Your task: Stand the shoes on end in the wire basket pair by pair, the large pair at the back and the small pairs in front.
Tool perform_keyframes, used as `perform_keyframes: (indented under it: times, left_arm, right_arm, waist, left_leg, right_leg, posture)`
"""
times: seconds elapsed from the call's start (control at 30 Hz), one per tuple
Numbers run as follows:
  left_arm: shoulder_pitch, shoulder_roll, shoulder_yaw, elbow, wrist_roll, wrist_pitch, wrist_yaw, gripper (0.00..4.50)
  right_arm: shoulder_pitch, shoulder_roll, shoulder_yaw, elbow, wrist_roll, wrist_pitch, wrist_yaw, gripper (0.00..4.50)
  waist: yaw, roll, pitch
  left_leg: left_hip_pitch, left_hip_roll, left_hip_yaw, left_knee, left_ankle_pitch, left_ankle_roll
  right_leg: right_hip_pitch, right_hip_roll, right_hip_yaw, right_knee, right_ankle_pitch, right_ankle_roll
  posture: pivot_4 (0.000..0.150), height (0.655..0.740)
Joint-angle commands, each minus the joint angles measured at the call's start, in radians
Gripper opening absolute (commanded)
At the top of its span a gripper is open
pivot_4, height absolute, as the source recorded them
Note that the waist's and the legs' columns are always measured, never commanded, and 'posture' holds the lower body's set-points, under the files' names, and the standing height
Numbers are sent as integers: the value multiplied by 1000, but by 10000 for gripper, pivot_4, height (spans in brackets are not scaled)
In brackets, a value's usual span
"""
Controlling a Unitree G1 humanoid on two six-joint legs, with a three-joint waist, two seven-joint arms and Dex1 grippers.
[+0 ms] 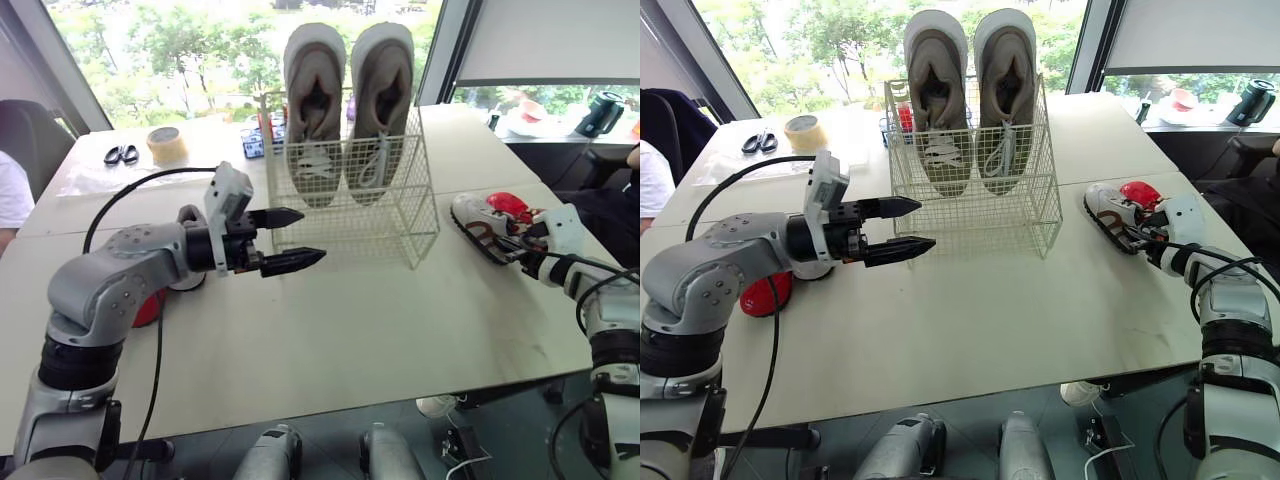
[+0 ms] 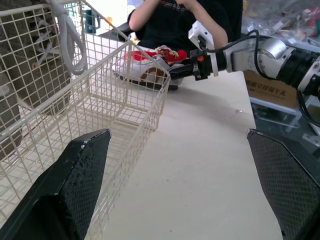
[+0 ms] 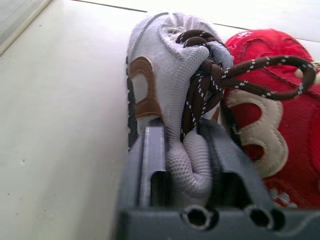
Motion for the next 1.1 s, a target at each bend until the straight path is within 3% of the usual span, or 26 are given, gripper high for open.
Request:
perform_keyframes:
  times: [0.03,0.27,0.47,0.7,1.1]
  left_arm:
    - [-37,-4,25,21,-7,-11,-1,45000]
    - [-137,-21,76,150,-74,46,-21,45000]
    - [-256,-8,54,312,-75,85,-111,45000]
    - [-385,-8,35,475,-57,119,-217,45000]
    - [-410,-65,16,497,-58,153,-262,45000]
  right_arm:
    - [29,-74,-43,-288,31,64,11,1560]
    - [2,-228,-195,-802,161,277,11,1560]
    - [-33,-320,-154,-1063,232,244,104,1560]
    - [-33,-344,-8,-1100,73,-49,167,1560]
    - [-160,-254,203,-1015,-107,-369,192,1560]
  waist:
    - [3,2,1]
    - [6,8,5]
    - [4,7,5]
    - [4,6,5]
    - [0,6,5]
  left_leg:
    - [-1,0,0,0,0,0]
    - [-3,-1,-1,-1,0,0]
    - [-2,-1,-1,0,-1,2]
    - [-3,-1,-1,0,-1,2]
    - [-3,-1,-1,-1,2,-3]
  right_leg:
    - [-1,0,0,0,0,0]
    - [-3,-1,-1,-1,0,1]
    - [-1,-1,-2,-2,0,1]
    - [-1,-1,-3,-3,0,1]
    - [-2,-1,-2,-2,0,1]
  posture:
    - [1500,7400]
    - [1500,7400]
    - [1500,7400]
    - [1500,7400]
    - [1500,7400]
